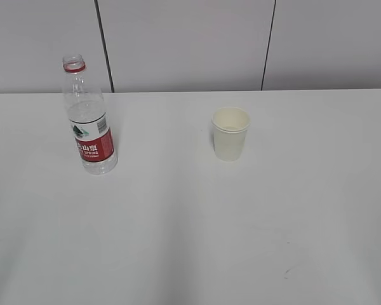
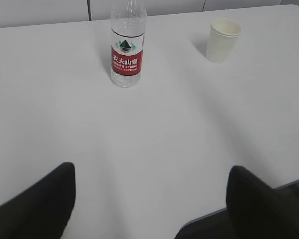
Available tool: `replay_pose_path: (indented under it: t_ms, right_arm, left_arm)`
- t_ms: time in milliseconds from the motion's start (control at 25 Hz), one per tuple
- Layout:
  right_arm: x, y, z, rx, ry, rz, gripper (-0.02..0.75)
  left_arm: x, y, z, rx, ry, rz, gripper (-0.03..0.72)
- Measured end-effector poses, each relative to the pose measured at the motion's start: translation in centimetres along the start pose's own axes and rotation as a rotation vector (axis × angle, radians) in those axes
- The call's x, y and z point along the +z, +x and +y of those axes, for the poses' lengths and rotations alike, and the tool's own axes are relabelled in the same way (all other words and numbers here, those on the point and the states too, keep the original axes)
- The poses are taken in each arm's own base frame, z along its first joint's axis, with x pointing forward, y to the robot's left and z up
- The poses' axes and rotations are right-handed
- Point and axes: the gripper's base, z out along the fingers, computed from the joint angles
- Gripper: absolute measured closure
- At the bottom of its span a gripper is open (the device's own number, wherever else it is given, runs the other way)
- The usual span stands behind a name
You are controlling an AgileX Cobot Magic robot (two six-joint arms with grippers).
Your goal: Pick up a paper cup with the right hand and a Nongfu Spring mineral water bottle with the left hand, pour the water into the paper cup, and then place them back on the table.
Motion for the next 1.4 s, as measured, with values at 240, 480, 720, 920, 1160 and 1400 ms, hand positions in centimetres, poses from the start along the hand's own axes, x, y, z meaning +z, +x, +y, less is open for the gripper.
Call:
replay_pose_path:
  t_ms: [240,480,720,920,1160,1400]
  right_arm:
    - [0.00,-0.03,-0.12,-0.013,0.013,-0.003,0.154]
    - [-0.04,-0.10,-0.70,-0.050,0.086,-0.009,0.155]
    - [-0.18,-0.04,-0.67,0.006,0.173,-0.005,0.155]
    - [-0.31,0.04,-0.65,0.056,0.259,0.001,0.155]
    - [-0.32,0.05,-0.65,0.064,0.264,0.001,0.156]
    - [-0.28,0.01,-0.51,0.072,0.251,-0.004,0.156]
  left_arm:
    - [0.00,-0.01,0.11,0.006,-0.016,-0.002,0.137]
    - [0.01,-0.01,-0.06,-0.059,-0.166,-0.009,0.167]
    - [0.05,-0.02,-0.25,-0.122,-0.302,-0.016,0.169]
    - [0.07,-0.02,-0.33,-0.149,-0.360,-0.019,0.169]
    - [0.08,-0.02,-0.34,-0.151,-0.364,-0.019,0.169]
    - [0.08,-0.02,-0.34,-0.151,-0.364,-0.019,0.177]
